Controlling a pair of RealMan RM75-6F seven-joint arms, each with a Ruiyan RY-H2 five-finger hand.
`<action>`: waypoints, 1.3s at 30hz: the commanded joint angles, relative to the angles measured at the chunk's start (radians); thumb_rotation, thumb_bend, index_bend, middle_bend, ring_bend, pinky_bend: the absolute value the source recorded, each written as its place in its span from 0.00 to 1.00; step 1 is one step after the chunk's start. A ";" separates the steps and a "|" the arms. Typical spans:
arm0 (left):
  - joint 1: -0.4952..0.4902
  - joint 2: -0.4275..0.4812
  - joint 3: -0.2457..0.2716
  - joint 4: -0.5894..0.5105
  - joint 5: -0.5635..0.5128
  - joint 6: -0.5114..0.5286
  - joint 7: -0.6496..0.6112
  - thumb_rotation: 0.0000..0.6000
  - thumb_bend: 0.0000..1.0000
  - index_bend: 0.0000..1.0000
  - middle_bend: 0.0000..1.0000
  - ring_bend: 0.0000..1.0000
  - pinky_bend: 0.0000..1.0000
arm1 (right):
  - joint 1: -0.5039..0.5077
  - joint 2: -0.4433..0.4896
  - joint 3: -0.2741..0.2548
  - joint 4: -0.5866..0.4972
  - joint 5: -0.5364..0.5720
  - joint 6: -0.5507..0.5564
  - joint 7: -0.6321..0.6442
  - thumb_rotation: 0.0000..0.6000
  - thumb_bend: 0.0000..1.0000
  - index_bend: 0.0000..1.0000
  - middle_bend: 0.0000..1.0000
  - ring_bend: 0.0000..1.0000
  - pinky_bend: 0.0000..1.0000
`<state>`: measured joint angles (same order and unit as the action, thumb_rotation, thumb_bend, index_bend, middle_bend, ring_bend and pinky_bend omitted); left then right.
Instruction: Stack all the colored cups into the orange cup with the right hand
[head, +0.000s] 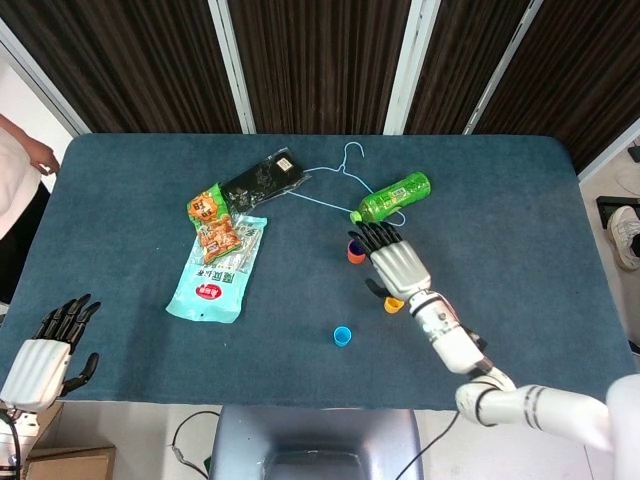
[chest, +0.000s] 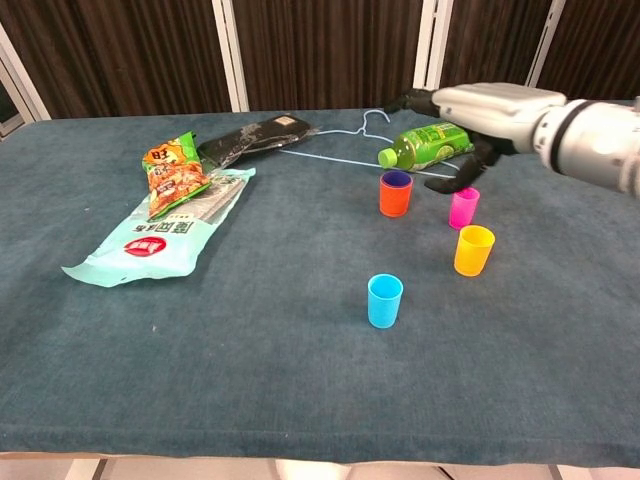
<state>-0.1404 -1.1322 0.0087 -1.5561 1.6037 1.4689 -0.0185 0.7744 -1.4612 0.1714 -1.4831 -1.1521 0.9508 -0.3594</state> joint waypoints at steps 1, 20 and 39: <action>-0.003 -0.003 0.001 -0.002 0.000 -0.005 0.006 1.00 0.44 0.00 0.00 0.00 0.13 | -0.057 0.108 -0.105 -0.073 -0.097 -0.022 0.032 1.00 0.45 0.23 0.00 0.00 0.00; -0.011 -0.013 0.007 0.005 0.010 -0.014 0.017 1.00 0.44 0.00 0.00 0.00 0.13 | -0.050 0.026 -0.119 0.083 -0.068 -0.096 0.017 1.00 0.45 0.44 0.00 0.00 0.00; -0.013 -0.012 0.009 0.003 0.006 -0.020 0.016 1.00 0.44 0.00 0.00 0.00 0.13 | -0.056 -0.046 0.007 0.088 -0.023 0.036 0.038 1.00 0.45 0.69 0.03 0.00 0.00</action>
<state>-0.1535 -1.1437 0.0173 -1.5529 1.6104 1.4487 -0.0031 0.7151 -1.4892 0.1319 -1.3909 -1.1797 0.9469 -0.3551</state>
